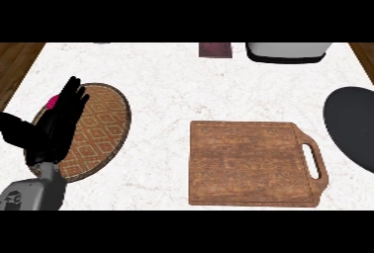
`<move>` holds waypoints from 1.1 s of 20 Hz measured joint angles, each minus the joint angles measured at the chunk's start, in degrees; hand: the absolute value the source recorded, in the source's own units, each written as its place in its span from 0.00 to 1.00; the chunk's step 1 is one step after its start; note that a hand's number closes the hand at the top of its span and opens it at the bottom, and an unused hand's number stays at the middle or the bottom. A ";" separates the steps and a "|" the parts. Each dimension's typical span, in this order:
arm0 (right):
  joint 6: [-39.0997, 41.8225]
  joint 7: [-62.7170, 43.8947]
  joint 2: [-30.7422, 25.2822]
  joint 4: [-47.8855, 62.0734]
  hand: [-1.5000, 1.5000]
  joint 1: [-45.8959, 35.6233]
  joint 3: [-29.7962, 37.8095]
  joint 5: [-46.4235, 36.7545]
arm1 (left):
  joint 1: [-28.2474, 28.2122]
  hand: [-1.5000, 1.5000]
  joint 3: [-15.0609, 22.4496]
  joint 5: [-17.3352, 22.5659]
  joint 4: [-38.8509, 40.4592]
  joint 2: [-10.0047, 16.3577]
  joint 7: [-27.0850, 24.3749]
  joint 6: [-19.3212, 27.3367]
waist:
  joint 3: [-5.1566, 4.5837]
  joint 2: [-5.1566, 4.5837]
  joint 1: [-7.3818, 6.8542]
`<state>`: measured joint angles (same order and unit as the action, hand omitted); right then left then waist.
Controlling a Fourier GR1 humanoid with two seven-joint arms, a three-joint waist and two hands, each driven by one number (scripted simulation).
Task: Pick the tomato from the cutting board and place it in the pan
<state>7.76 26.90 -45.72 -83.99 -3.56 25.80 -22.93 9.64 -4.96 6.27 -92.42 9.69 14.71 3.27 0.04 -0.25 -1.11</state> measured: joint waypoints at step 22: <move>-11.08 18.99 3.03 62.95 0.00 -30.45 -9.62 -15.83 | 1.94 0.50 0.31 -0.67 2.07 -0.96 -1.44 -0.66 | 0.18 -0.69 -1.60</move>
<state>-3.32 45.89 -42.68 -21.03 -34.01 16.18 -38.76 11.58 -4.65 5.60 -90.35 8.73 13.27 2.62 0.22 -0.94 -2.70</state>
